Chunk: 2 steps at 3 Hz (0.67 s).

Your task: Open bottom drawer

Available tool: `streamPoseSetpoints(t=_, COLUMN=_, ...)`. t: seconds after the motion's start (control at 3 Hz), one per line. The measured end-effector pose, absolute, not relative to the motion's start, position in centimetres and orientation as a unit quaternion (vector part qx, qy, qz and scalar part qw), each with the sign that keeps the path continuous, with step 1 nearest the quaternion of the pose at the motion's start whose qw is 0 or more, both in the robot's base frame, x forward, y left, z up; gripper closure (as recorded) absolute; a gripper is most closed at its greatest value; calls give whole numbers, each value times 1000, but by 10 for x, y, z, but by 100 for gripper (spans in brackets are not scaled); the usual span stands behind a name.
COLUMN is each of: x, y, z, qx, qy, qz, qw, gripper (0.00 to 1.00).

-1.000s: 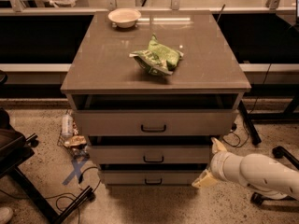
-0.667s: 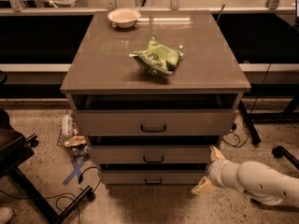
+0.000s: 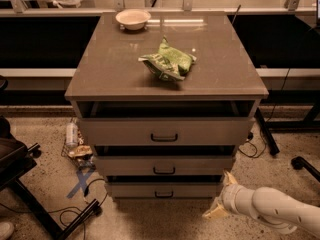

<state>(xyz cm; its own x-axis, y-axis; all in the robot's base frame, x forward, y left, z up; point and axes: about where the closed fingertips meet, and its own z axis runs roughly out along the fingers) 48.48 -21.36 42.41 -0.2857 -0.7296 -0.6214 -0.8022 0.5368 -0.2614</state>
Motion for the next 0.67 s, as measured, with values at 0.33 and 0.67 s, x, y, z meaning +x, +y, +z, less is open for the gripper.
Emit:
streamPoseSetpoints(t=0.33, x=483, y=-212, z=418, qx=-475, qy=802, qz=56, qw=358, gripper=0)
streamPoseSetpoints(t=0.67, x=488, y=-208, z=399, qx=-471, qy=805, qz=72, qw=353, gripper=0)
